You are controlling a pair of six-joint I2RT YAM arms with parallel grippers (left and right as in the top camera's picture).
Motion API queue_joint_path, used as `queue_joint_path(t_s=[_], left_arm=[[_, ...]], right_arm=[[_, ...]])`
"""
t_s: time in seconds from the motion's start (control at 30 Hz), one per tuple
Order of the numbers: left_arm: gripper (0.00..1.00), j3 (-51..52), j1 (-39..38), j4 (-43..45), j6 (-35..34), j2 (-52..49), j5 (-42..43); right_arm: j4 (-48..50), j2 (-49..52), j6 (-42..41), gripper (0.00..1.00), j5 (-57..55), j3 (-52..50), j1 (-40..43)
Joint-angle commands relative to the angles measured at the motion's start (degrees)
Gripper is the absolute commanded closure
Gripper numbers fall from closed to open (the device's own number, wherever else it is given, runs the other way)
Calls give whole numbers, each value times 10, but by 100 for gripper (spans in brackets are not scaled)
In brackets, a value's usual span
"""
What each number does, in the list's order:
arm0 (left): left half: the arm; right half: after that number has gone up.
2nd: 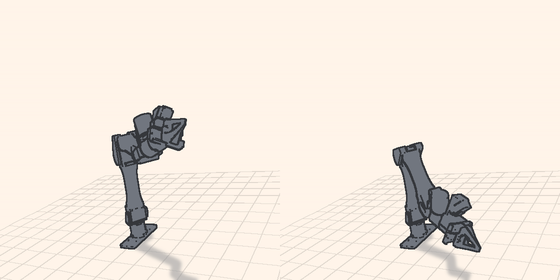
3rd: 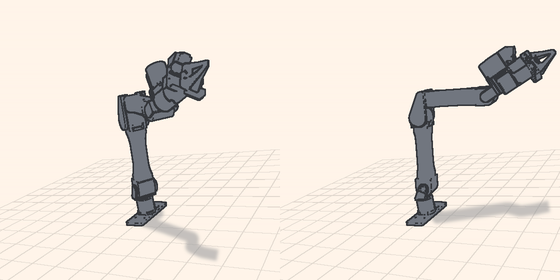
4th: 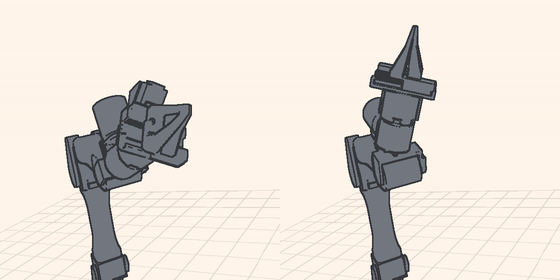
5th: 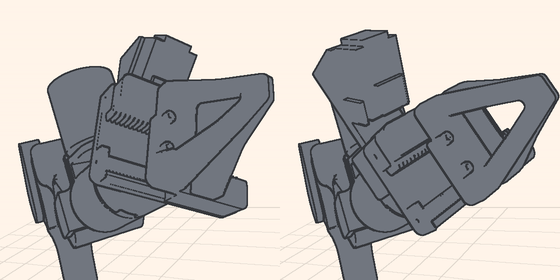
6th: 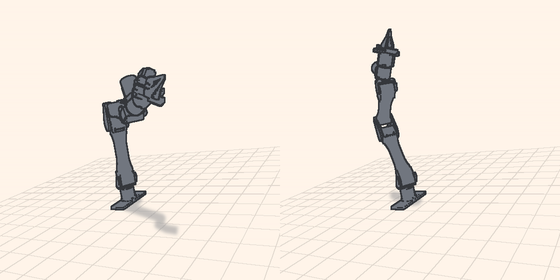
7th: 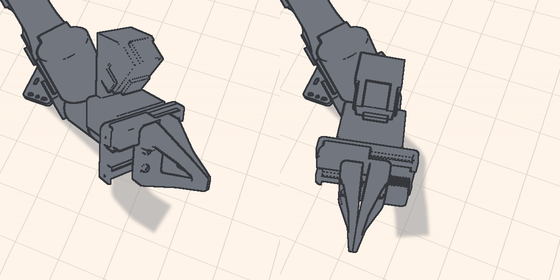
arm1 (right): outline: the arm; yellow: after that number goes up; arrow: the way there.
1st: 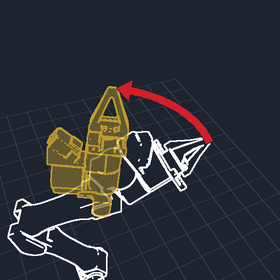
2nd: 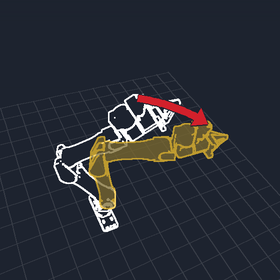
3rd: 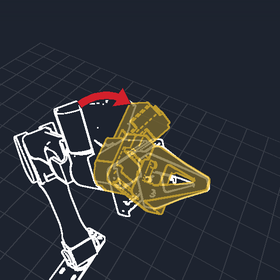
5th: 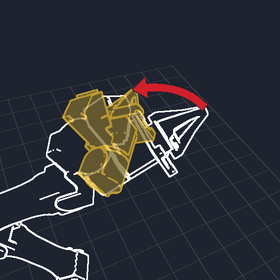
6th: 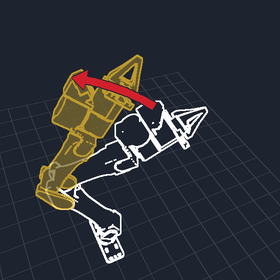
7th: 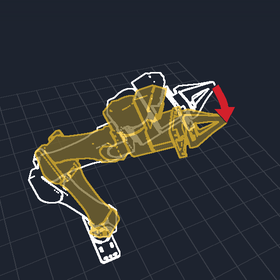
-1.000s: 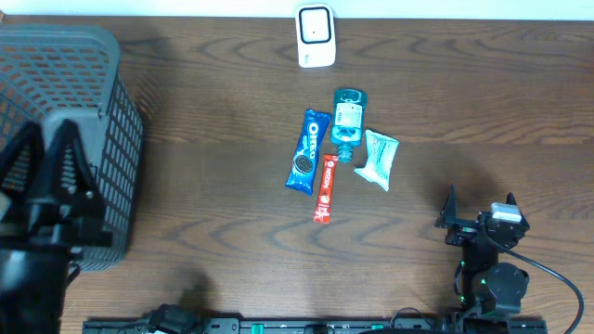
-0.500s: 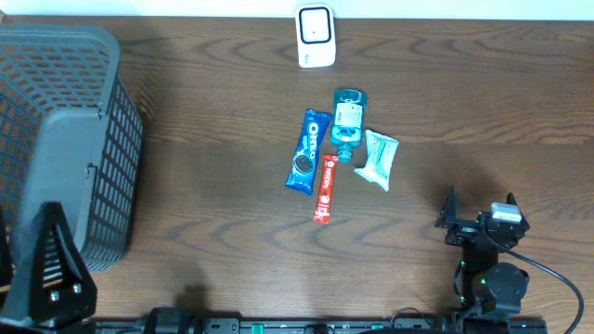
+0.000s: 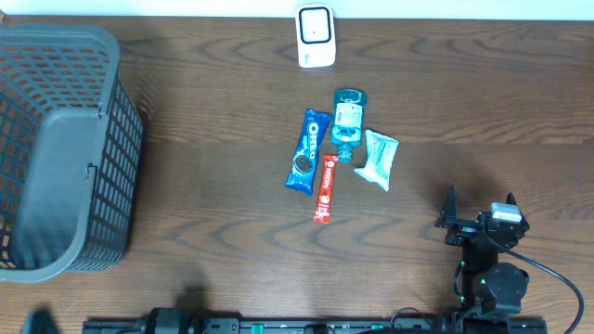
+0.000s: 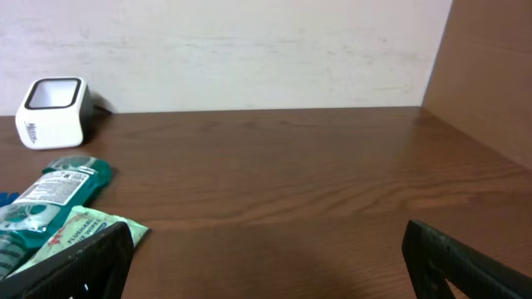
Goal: Scan the item barcode
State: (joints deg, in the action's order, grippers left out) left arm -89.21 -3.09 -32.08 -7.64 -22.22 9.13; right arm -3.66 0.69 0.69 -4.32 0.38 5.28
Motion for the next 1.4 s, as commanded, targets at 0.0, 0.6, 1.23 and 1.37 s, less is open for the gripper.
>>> queue_joint_path(t_s=[0.0, 0.6, 1.23, 1.37], left_arm=[[37, 17, 3, 26, -27, 28, 10], [21, 70, 40, 47, -45, 171, 7], [2, 284, 78, 171, -51, 220, -73], [2, 338, 78, 158, -51, 220, -73]], right_arm=[[-2, -3, 7, 1, -1, -1, -6], [-2, -3, 7, 1, -1, -1, -5], [-2, -3, 7, 1, -1, -1, -5], [16, -3, 57, 1, -80, -1, -5]])
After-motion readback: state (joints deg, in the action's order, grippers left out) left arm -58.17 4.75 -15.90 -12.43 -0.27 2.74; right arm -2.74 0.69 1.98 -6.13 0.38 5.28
